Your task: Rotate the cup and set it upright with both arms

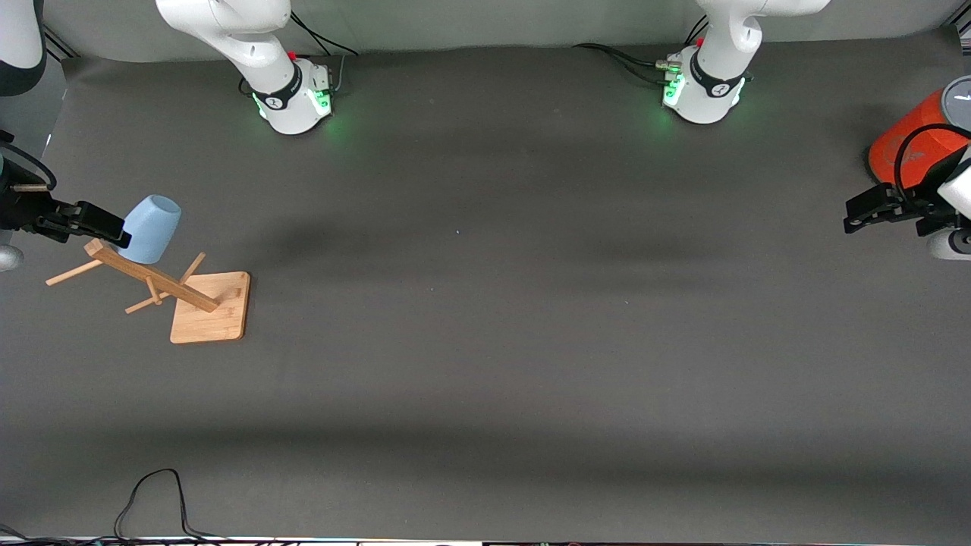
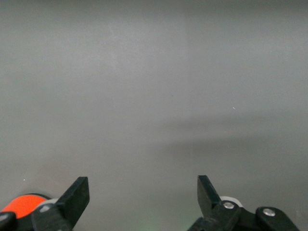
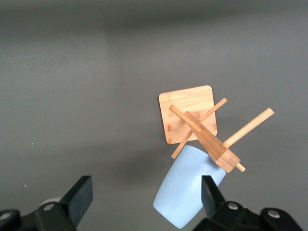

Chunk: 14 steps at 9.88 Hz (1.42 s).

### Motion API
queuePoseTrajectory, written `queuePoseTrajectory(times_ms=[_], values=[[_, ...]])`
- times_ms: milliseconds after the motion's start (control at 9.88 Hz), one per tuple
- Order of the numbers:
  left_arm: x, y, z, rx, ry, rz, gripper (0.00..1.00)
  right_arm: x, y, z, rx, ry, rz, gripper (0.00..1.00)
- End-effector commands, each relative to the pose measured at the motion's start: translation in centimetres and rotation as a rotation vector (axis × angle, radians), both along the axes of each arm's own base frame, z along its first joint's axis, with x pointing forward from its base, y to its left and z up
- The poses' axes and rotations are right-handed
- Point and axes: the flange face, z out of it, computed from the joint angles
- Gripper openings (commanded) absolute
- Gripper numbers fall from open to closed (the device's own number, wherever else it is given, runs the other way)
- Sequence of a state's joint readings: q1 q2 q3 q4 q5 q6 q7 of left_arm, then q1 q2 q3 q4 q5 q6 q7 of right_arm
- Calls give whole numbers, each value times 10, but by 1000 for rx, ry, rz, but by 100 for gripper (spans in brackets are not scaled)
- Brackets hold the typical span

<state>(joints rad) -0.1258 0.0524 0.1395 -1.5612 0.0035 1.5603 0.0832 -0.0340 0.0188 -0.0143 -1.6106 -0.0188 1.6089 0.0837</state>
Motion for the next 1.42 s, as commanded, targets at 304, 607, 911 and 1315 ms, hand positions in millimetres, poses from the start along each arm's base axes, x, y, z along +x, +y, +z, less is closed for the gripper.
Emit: queuePoseTrajectory(times_ms=[304, 607, 911, 1315], values=[[-1, 1, 5, -16, -13, -11, 100, 0, -2, 1, 22, -8, 14, 100], [-2, 4, 8, -20, -23, 15, 100, -7, -3, 2, 21, -2, 11, 100], [-2, 2, 11, -44, -37, 36, 100, -51, -43, 8, 30, -10, -61, 100], [-4, 35, 0, -38, 2, 100, 100, -76, -72, 2, 53, 2, -127, 100]])
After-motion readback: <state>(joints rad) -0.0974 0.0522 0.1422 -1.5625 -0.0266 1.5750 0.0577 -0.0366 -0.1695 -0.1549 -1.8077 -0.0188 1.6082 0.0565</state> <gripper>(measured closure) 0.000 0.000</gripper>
